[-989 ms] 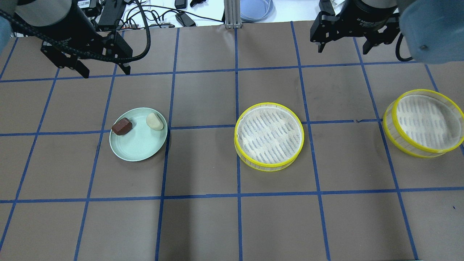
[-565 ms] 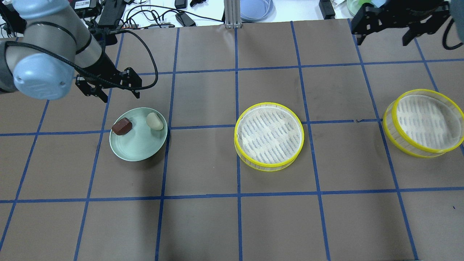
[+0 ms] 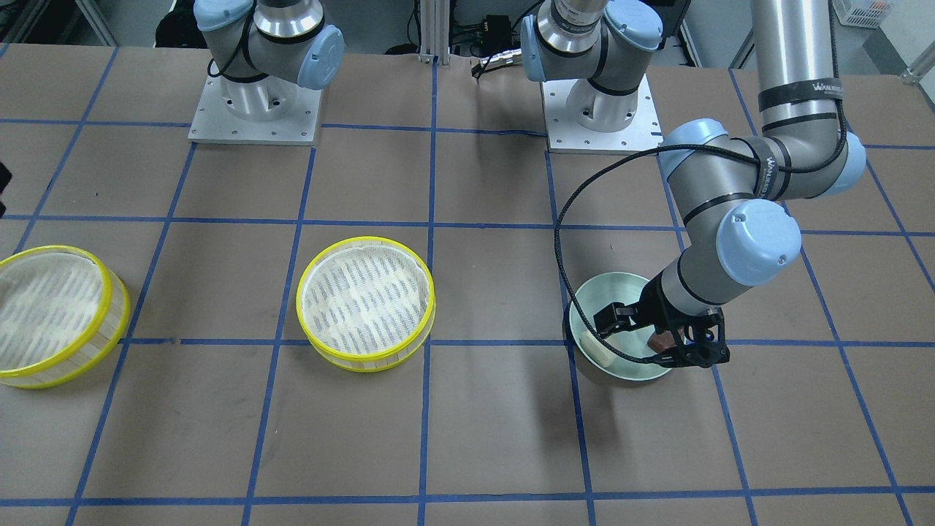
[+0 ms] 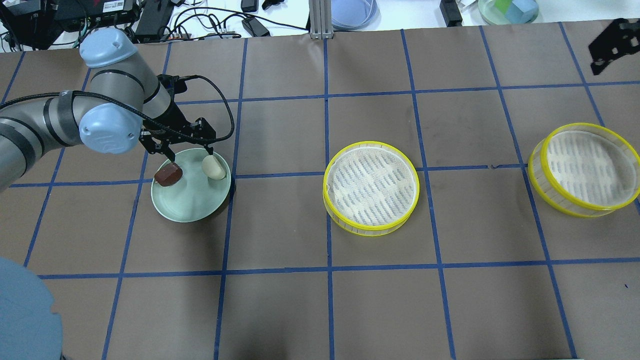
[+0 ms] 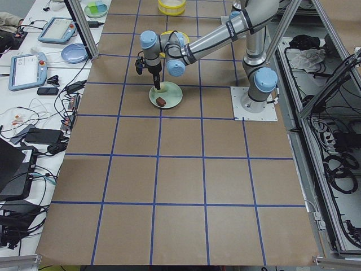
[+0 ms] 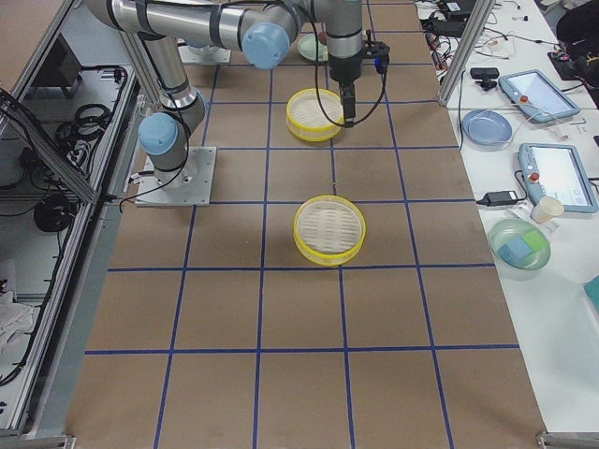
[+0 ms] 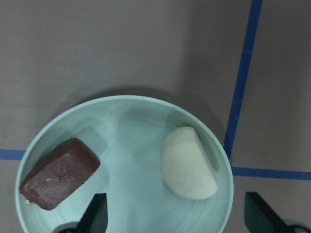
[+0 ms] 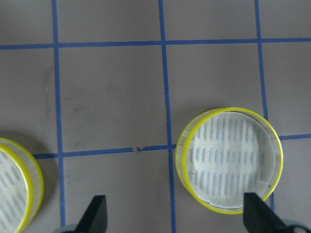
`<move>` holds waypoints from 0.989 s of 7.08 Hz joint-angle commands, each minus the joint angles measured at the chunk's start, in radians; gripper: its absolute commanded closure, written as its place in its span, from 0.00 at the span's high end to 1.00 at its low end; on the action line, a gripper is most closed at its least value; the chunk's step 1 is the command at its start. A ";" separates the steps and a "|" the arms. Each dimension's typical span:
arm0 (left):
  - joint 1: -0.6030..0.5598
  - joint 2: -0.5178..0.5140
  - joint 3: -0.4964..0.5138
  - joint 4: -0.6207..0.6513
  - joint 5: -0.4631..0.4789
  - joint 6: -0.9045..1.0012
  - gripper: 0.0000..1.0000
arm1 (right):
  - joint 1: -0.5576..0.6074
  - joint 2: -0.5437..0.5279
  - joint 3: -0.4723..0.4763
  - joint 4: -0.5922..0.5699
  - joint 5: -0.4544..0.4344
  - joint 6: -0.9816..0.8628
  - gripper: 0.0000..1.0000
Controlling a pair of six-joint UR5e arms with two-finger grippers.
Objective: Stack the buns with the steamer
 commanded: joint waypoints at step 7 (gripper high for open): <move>0.000 -0.082 -0.008 0.093 -0.051 -0.079 0.01 | -0.262 0.383 0.051 -0.274 0.010 -0.279 0.89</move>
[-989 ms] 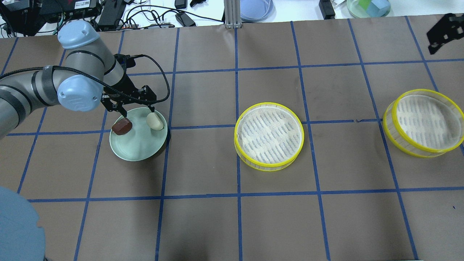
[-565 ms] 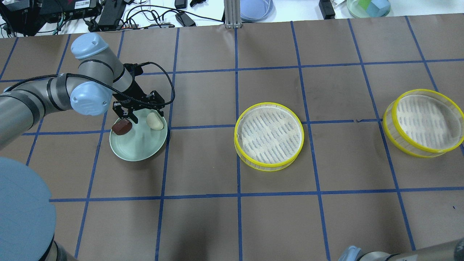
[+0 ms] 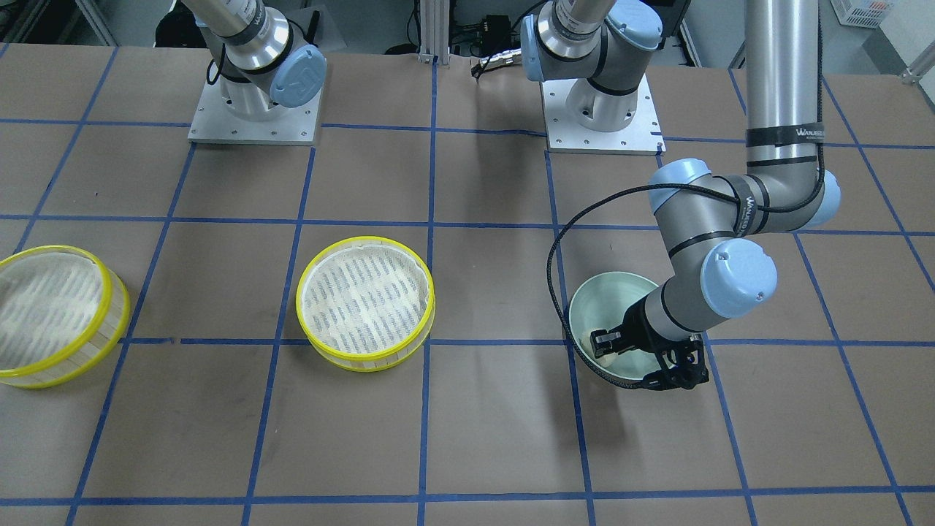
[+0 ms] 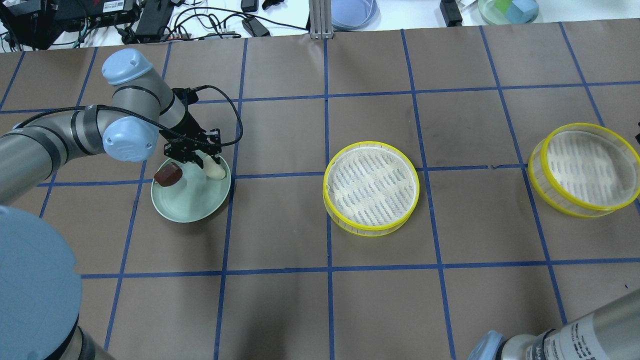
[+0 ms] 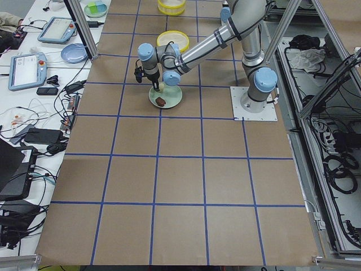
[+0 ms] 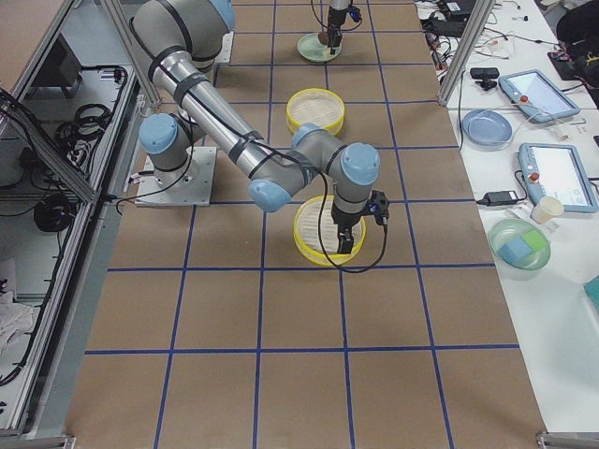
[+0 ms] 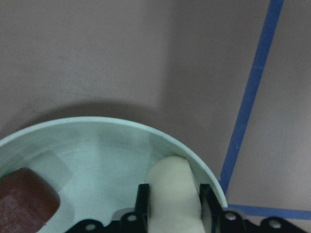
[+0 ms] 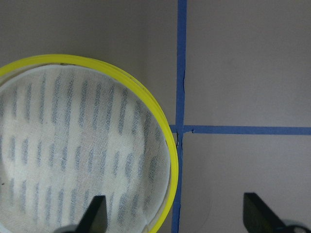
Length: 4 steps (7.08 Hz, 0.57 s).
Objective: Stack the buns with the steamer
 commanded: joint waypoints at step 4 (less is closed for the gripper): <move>-0.043 0.081 0.053 -0.023 0.008 -0.109 0.00 | -0.002 0.110 0.008 -0.090 0.003 -0.040 0.61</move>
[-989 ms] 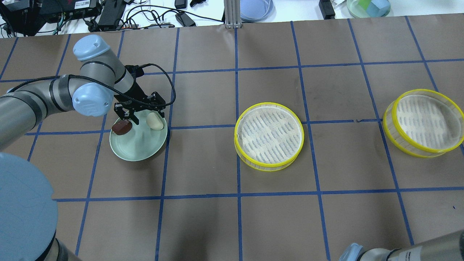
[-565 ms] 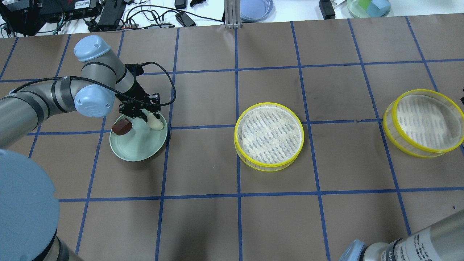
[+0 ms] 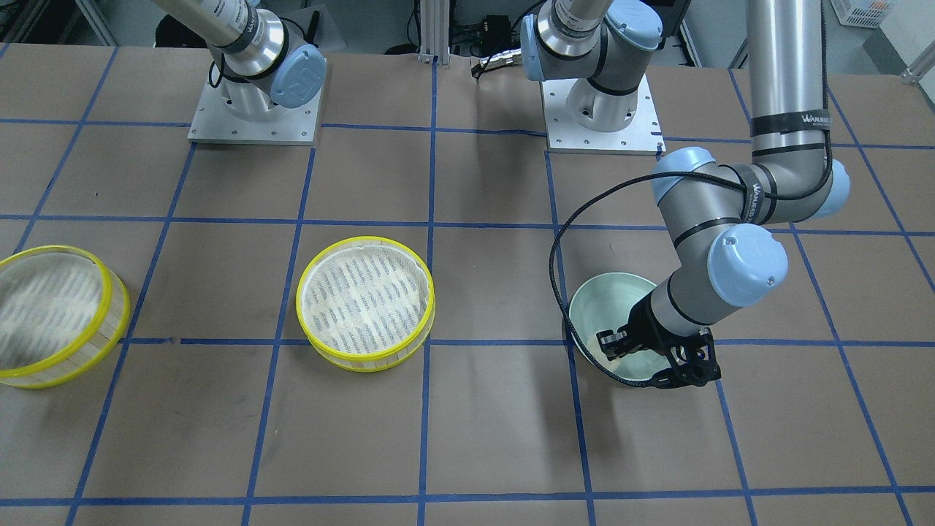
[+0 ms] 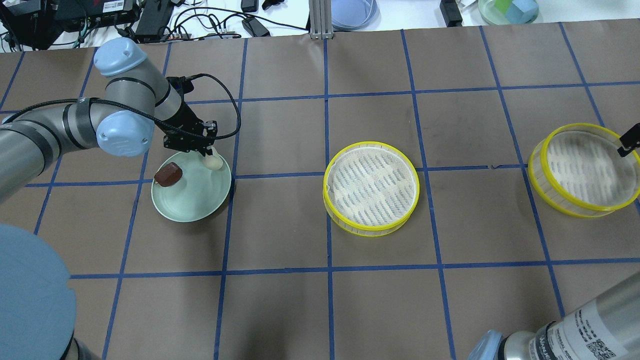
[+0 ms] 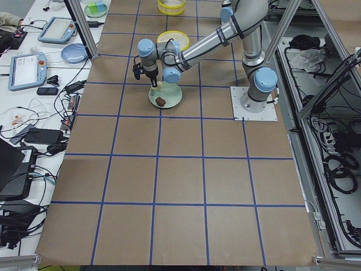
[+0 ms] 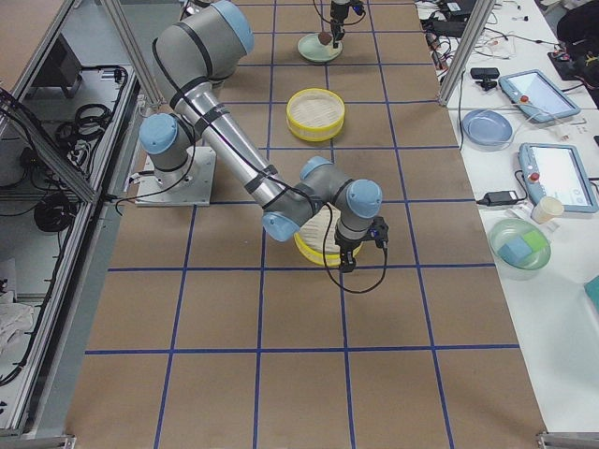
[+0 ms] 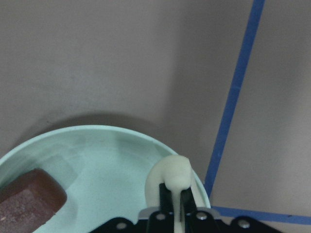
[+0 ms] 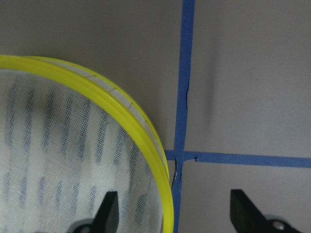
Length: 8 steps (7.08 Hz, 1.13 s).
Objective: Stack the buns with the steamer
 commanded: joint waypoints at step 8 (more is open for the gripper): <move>-0.669 -0.070 0.094 0.081 0.116 -0.672 0.00 | 0.000 -0.026 0.000 0.074 -0.014 0.005 0.00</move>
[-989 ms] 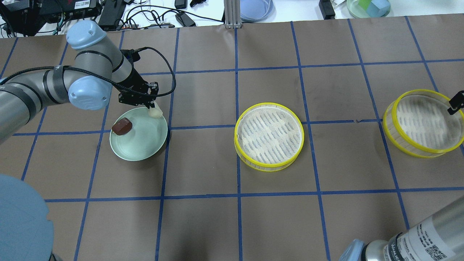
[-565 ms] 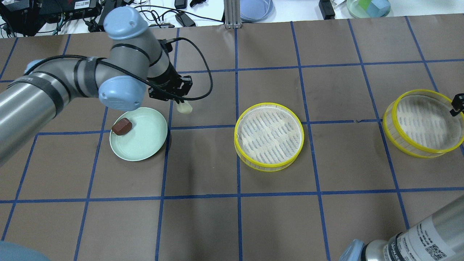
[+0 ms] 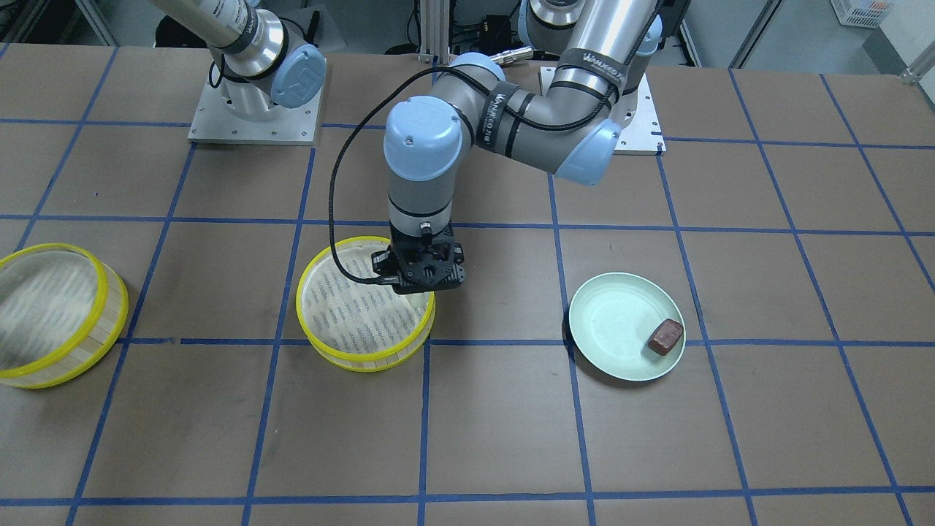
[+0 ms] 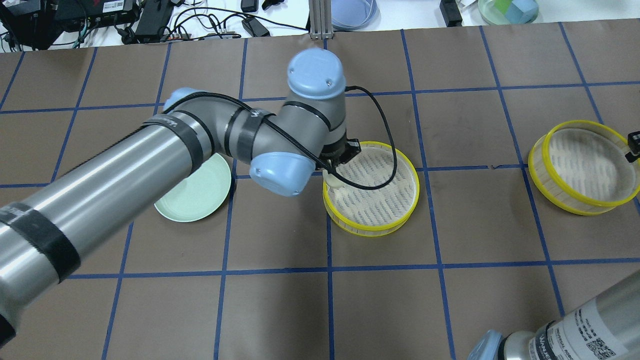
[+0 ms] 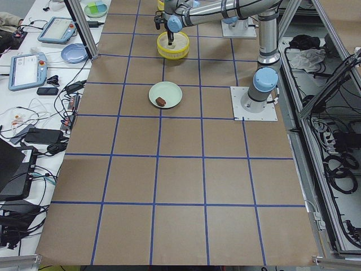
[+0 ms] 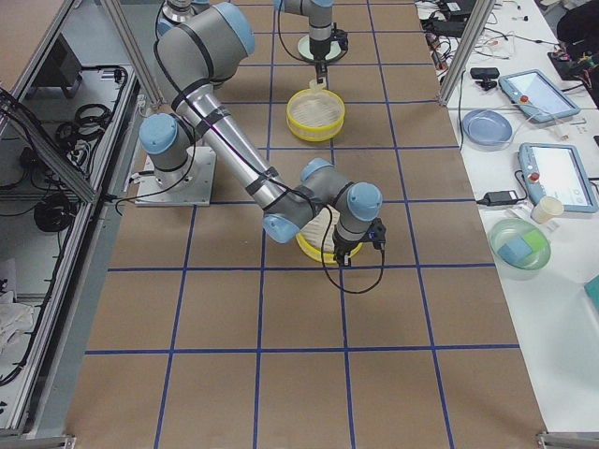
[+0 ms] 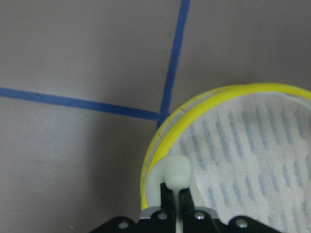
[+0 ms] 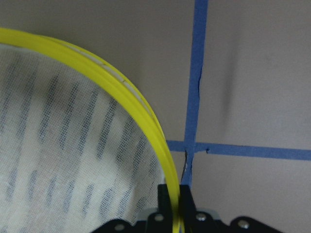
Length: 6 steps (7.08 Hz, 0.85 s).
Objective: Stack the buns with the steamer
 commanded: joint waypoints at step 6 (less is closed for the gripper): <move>-0.059 -0.032 0.020 0.129 0.008 -0.056 0.99 | 0.118 -0.213 -0.001 0.247 0.009 0.138 0.00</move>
